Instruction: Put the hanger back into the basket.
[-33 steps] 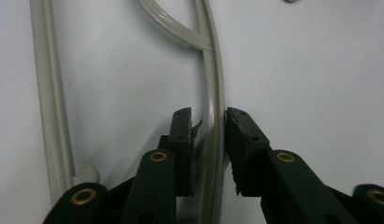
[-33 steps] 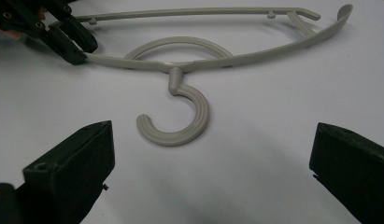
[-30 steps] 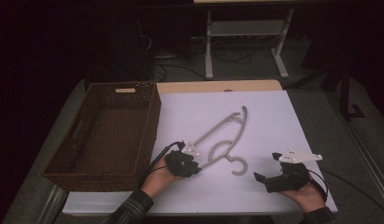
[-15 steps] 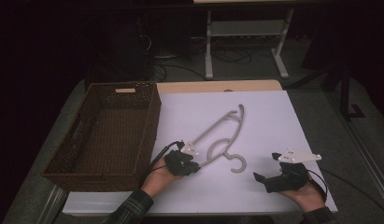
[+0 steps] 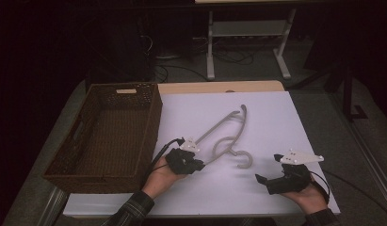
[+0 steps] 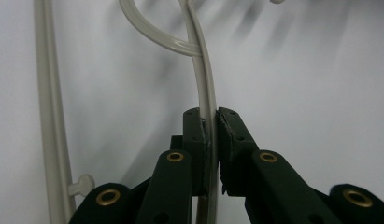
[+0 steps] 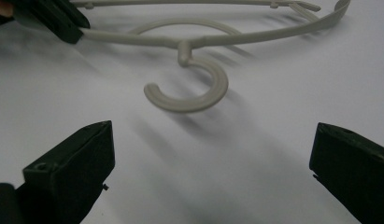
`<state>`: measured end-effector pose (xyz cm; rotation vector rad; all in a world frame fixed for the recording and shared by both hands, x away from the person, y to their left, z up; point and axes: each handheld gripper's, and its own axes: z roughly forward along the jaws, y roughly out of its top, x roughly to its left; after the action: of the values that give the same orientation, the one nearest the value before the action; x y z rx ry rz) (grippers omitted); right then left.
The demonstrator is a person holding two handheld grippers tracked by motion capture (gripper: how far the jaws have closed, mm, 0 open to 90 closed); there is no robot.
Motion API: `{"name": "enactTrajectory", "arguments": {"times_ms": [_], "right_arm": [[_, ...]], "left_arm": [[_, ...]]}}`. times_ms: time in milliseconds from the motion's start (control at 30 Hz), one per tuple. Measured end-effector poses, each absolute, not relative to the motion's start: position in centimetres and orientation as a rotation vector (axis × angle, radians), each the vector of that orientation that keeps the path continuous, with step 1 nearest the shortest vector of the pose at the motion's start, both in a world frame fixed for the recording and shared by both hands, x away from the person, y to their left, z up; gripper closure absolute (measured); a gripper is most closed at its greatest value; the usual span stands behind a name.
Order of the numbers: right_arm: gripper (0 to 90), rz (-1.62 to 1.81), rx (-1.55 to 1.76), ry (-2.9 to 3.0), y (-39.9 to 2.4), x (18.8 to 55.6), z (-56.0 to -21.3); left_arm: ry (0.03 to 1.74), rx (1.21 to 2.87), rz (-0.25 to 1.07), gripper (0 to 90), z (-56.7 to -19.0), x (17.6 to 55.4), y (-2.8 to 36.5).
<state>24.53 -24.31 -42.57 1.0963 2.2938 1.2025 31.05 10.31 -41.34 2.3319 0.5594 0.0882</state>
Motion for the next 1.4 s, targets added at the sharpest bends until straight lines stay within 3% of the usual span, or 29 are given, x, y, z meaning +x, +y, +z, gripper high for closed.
{"name": "enactTrajectory", "arguments": {"times_ms": [800,1400], "right_arm": [[0.0,1.199,1.102,2.292,-24.3,24.6,-42.6],[0.0,1.195,1.097,2.289,-24.3,24.6,-42.6]], "left_arm": [[0.55,2.122,0.221,83.0,-35.7,30.9,12.0],[0.575,1.994,0.242,83.0,-32.6,31.2,14.5]]}}
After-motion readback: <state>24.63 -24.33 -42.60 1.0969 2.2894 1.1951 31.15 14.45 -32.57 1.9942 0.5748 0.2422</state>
